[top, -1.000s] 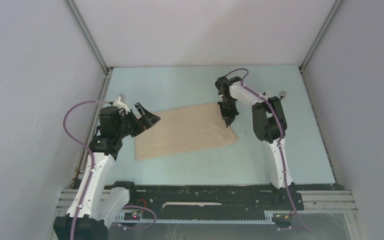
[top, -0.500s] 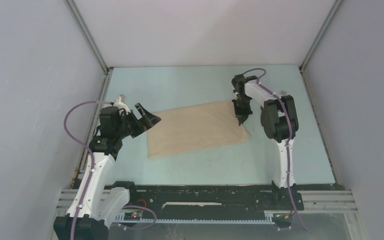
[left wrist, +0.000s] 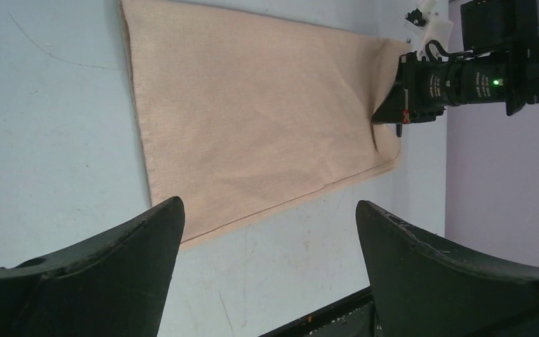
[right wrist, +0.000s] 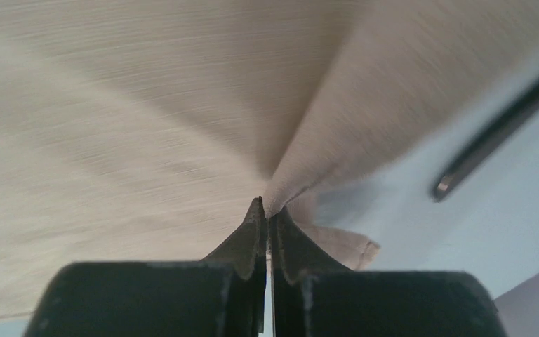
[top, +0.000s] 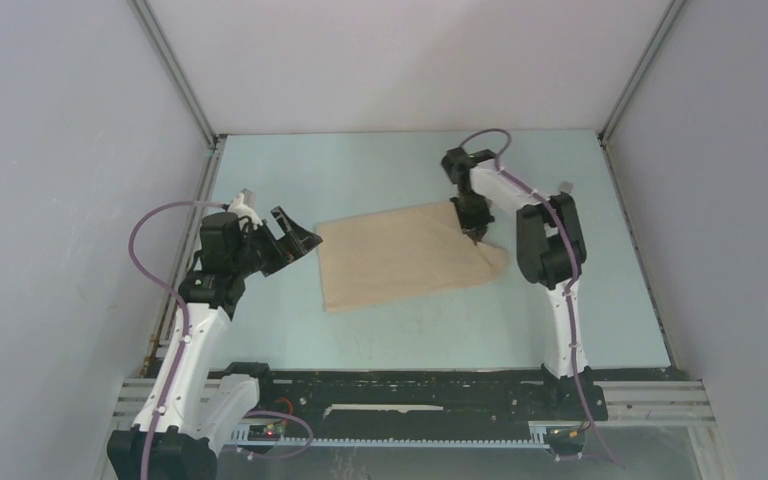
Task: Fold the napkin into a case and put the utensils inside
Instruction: Fold the rectangle-folded napkin at the center of the board.
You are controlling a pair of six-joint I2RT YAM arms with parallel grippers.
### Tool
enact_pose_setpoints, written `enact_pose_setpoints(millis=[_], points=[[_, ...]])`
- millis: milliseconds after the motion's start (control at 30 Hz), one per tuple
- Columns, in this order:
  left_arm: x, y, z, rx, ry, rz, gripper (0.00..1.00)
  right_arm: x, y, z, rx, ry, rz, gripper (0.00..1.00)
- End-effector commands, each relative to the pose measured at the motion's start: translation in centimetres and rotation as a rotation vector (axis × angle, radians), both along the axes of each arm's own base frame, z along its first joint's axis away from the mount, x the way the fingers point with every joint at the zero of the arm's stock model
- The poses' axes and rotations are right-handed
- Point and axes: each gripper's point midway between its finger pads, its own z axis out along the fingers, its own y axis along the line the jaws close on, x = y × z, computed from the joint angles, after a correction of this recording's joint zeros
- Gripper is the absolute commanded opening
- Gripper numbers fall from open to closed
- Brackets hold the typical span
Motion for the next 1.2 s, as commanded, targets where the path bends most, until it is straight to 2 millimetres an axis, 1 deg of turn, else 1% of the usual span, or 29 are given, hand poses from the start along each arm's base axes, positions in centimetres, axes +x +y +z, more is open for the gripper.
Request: enact_pose_setpoints(millis=[0,33,100,133,233,333,433,567,733,933,1167], points=[[0.7,1.0,2.0,0.082,-0.066,-0.005,1.0,-1.9,9.1,1.0,0.052,-0.041,0.126,0.0],[0.7,1.2,2.5,0.097,-0.079,-0.003,1.0,-2.2,10.9,0.4,0.066,-0.034,0.15,0.0],[0.8,1.4,3.6,0.115,-0.106,0.002,1.0,-3.0,14.7,-0.1,0.106,-0.024,0.2,0.0],[0.8,1.5,4.0,0.119,-0.114,0.003,1.0,-2.9,17.0,0.4,0.144,-0.036,0.226,0.0],[0.6,1.4,4.5,0.118,-0.124,0.0,1.0,-3.9,22.0,1.1,0.205,-0.043,0.295,0.0],[0.4,1.4,4.2,0.115,-0.12,-0.002,1.0,-5.1,26.2,1.8,0.3,-0.04,0.348,0.0],[0.2,1.5,3.6,0.115,-0.11,0.004,1.0,-5.9,29.0,2.4,0.403,-0.034,0.388,0.0],[-0.1,1.4,2.9,0.1,-0.097,0.009,1.0,-7.1,31.6,3.2,0.534,-0.014,0.439,0.0],[-0.2,1.4,3.2,0.092,-0.112,0.021,1.0,-7.8,33.6,3.8,0.642,0.006,0.477,0.0],[-0.5,1.5,3.5,0.089,-0.129,0.031,1.0,-8.7,35.1,4.3,0.728,0.043,0.501,0.0],[-0.6,1.4,3.1,0.088,-0.122,0.021,1.0,-9.0,36.1,3.8,0.757,0.064,0.495,0.0]])
